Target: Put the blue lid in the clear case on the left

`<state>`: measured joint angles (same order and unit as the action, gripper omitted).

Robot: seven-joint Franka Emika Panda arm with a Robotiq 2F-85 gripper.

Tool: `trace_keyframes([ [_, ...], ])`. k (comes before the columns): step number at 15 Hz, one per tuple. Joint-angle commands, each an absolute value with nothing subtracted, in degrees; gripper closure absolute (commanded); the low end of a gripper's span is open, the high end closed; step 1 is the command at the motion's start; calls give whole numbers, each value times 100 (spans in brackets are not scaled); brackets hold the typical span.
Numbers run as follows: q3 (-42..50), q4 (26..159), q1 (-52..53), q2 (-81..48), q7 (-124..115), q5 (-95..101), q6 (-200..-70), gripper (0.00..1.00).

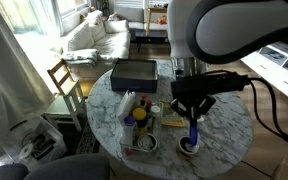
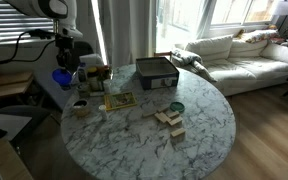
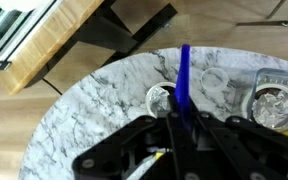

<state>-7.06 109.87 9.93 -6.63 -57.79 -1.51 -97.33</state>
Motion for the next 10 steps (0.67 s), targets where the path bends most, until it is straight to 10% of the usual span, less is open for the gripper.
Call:
trace_keyframes([
  [1,-892,10574,1263,-985,-5624,649,-9902,98],
  [10,-825,10729,1181,-797,-5761,302,-9788,91],
])
